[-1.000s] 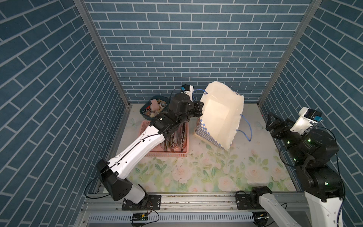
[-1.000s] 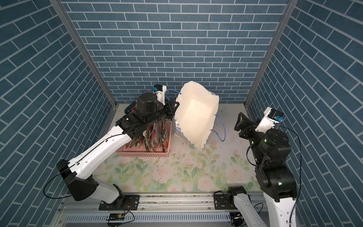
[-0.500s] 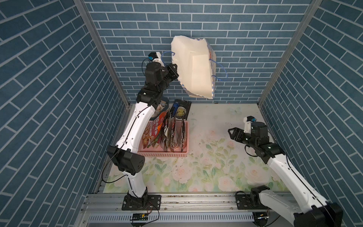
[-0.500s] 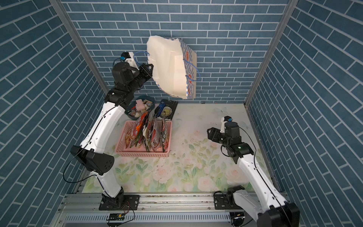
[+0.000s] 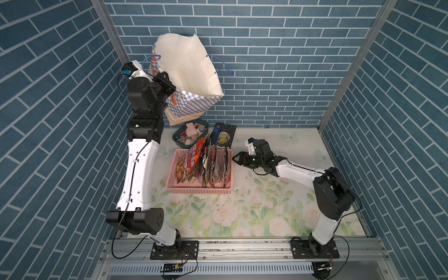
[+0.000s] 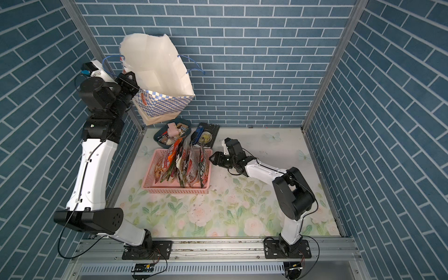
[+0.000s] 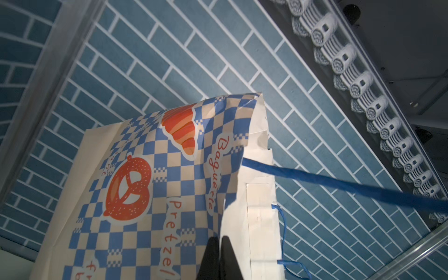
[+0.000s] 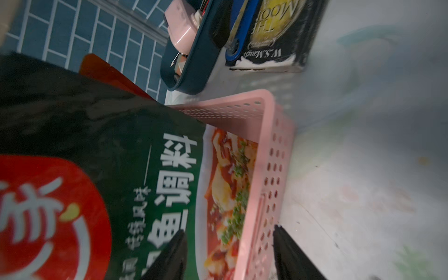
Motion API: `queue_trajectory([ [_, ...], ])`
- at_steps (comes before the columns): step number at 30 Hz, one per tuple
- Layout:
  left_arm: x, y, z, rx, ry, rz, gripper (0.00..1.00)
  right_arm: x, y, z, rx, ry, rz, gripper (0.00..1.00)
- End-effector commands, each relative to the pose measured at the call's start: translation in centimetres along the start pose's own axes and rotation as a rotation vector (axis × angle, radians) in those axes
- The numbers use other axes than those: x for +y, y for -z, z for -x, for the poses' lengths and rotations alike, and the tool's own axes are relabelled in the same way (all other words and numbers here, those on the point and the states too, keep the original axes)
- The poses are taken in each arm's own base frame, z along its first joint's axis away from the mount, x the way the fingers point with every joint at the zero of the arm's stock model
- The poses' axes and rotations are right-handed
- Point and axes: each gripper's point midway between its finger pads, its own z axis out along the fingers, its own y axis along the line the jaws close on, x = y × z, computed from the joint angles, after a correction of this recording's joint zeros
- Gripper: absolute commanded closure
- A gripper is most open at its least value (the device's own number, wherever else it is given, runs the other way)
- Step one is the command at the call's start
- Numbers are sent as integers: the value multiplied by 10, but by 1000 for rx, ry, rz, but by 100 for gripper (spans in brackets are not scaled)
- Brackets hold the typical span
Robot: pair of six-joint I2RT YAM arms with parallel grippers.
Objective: Place the condiment packets inside the bag
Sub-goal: Move the storage box to the center of the board.
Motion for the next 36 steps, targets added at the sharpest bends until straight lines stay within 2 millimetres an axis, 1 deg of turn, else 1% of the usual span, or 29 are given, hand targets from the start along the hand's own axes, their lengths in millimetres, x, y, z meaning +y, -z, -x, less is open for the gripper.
queue_trajectory([
  [1,3,20,26,-64,-89,48,100,6,-21,4,19,-46,26,51],
  [4,8,38,40,-94,-144,92,100,-6,-30,7,21,-63,-32,56],
  [6,10,48,45,-102,-182,117,100,-13,-34,6,25,-76,-64,59],
  [9,14,65,52,-116,-242,166,100,-25,-40,-1,52,-94,-98,61],
  [12,22,82,57,-133,-291,223,100,-36,-44,-7,70,-101,-140,64],
  [13,24,88,59,-139,-306,239,100,-39,-43,-6,66,-95,-162,63],
  [16,27,101,62,-141,-347,272,100,-42,-33,0,31,-61,-224,53],
  [17,28,104,62,-139,-357,278,100,-42,-29,3,20,-51,-237,51],
  [19,31,108,61,-133,-378,295,100,-43,-25,5,18,-35,-262,49],
  [22,35,114,61,-134,-394,314,100,-44,-30,4,29,-22,-272,49],
  [25,38,118,59,-132,-405,327,100,-48,-43,-6,76,-37,-249,52],
  [27,39,119,59,-131,-410,332,100,-49,-50,-8,89,-41,-243,56],
  [31,37,123,62,-135,-421,334,100,-45,-54,0,76,-34,-231,65],
  [32,36,124,63,-138,-422,334,100,-44,-55,1,75,-31,-231,70],
  [34,36,126,64,-138,-425,335,100,-43,-56,6,77,-26,-237,85],
  [36,35,127,63,-130,-427,333,100,-50,-51,16,67,-32,-259,99],
])
